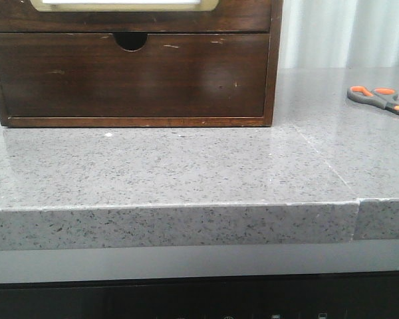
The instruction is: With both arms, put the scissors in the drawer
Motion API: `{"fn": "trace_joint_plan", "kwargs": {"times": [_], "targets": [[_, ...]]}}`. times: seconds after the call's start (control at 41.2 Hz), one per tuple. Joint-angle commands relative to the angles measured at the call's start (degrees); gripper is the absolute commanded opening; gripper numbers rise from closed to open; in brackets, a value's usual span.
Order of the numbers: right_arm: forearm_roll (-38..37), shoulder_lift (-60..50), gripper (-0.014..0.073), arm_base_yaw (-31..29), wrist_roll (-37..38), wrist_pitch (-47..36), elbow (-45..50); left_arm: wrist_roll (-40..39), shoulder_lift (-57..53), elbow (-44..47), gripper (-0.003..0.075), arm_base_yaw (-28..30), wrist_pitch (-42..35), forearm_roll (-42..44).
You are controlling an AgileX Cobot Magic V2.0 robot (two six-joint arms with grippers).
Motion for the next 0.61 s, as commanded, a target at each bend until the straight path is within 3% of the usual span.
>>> {"fn": "trace_joint_plan", "kwargs": {"times": [0.0, 0.582], "targets": [[0.1, 2.6, -0.0069, 0.2, 0.0, -2.6, -2.0, -0.4, 2.8, -1.0, -0.002, 0.1, -3.0, -0.4], [-0.9, 6.3, -0.0035, 0.2, -2.7, 0.5, -2.0, -0.4, 4.7, -0.5, -0.0004, 0.1, -2.4, -0.5]]}}
